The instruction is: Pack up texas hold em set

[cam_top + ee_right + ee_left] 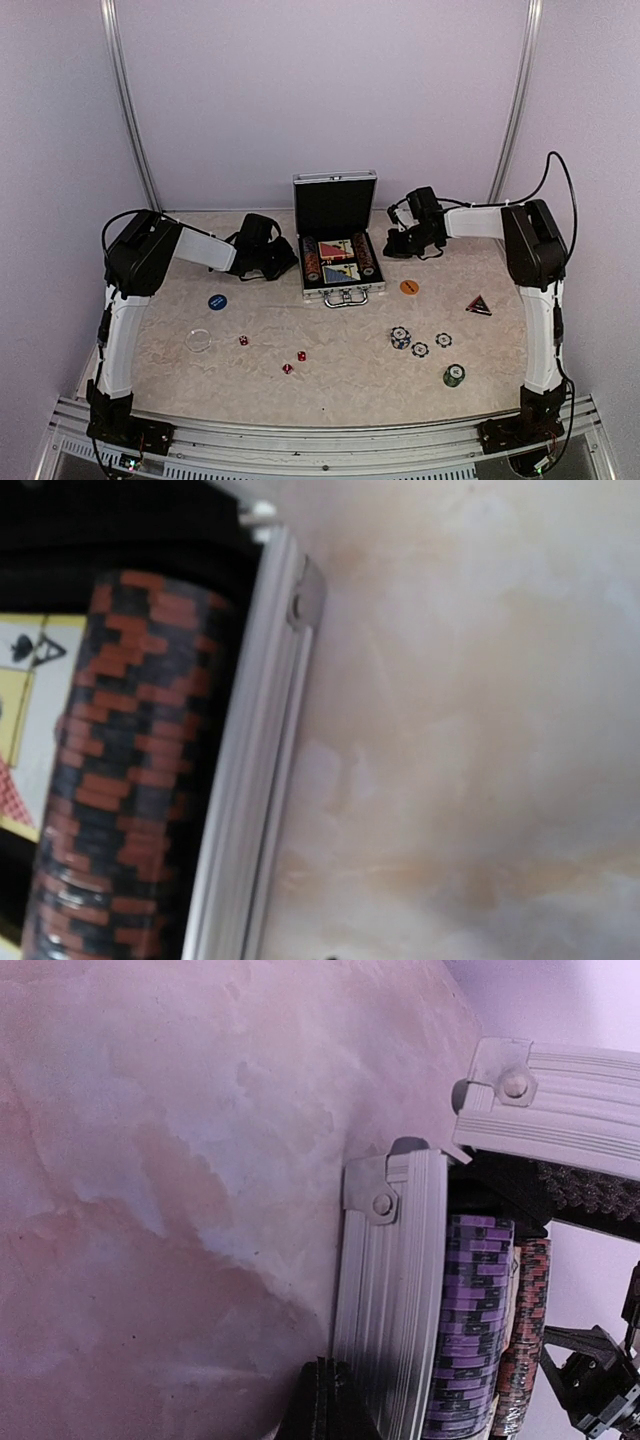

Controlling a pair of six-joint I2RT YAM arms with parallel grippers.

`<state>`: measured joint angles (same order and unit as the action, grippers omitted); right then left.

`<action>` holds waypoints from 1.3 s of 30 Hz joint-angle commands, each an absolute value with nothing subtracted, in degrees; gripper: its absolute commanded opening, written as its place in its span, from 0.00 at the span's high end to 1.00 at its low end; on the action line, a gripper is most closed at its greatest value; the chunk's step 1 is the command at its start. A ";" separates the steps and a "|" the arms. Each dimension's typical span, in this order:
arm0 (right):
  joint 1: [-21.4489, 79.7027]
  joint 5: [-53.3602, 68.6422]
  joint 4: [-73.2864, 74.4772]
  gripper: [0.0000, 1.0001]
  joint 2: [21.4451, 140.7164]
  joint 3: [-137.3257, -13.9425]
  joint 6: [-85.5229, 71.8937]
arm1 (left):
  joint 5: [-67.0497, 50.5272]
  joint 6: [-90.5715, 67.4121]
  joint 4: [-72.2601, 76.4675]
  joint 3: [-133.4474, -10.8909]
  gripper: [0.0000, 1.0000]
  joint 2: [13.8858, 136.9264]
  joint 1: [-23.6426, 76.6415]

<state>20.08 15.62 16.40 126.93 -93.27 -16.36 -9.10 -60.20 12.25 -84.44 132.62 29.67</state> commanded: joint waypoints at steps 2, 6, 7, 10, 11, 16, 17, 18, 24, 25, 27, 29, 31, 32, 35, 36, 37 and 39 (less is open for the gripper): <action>19.78 17.64 16.26 1.00 128.68 -94.46 -17.65 | -13.22 -60.60 10.99 -82.47 1.00 131.22 31.11; 20.18 17.93 16.25 1.00 129.18 -94.41 -17.54 | -13.45 -60.75 11.07 -82.48 1.00 131.37 31.33; 20.33 17.93 16.21 1.00 129.38 -94.40 -17.39 | -13.45 -60.76 11.09 -82.45 1.00 131.33 31.37; 20.59 18.09 15.79 1.00 129.66 -93.82 -17.27 | -13.40 -60.73 11.16 -82.29 1.00 131.31 31.42; 20.79 18.18 15.70 1.00 129.76 -93.67 -17.22 | -13.42 -60.73 11.16 -82.22 1.00 131.24 31.38; 21.32 18.56 14.74 1.00 129.81 -92.15 -16.77 | -13.69 -60.84 11.25 -81.91 1.00 131.10 31.46; 21.47 18.65 14.61 1.00 129.81 -92.02 -16.63 | -13.70 -60.75 11.25 -81.90 1.00 131.12 31.51; 21.62 18.68 14.59 1.00 129.81 -91.82 -16.49 | -13.71 -60.73 11.25 -81.79 1.00 131.06 31.47; 22.64 18.75 14.19 1.00 129.42 -90.53 -15.74 | -13.87 -60.98 11.92 -80.49 1.00 130.28 31.47; 22.89 18.76 13.89 1.00 129.22 -89.96 -15.67 | -13.96 -60.99 12.02 -80.29 1.00 130.20 31.53; 23.25 18.88 13.07 1.00 128.79 -88.69 -15.56 | -14.07 -60.92 12.04 -80.08 1.00 129.91 31.55; 23.57 18.98 12.55 1.00 128.28 -87.56 -15.45 | -14.23 -60.84 11.98 -79.92 1.00 129.81 31.64; 23.93 19.24 12.04 1.00 127.87 -86.42 -15.24 | -14.32 -60.74 11.79 -79.78 1.00 129.75 31.73; 24.15 19.59 11.90 1.00 127.65 -85.93 -15.09 | -14.25 -60.73 11.78 -79.74 1.00 129.73 31.73; 25.01 20.63 11.16 1.00 127.05 -84.65 -14.25 | -14.27 -60.74 11.69 -79.50 1.00 129.32 31.82; 25.45 20.80 10.96 1.00 126.74 -84.16 -14.07 | -14.31 -60.69 11.71 -79.39 1.00 129.25 31.82; 25.91 21.07 10.79 1.00 126.52 -83.74 -13.88 | -14.32 -60.68 11.69 -79.32 1.00 129.17 31.86; 27.03 21.37 10.44 1.00 126.02 -83.01 -13.57 | -14.39 -60.65 11.69 -79.15 1.00 128.96 31.94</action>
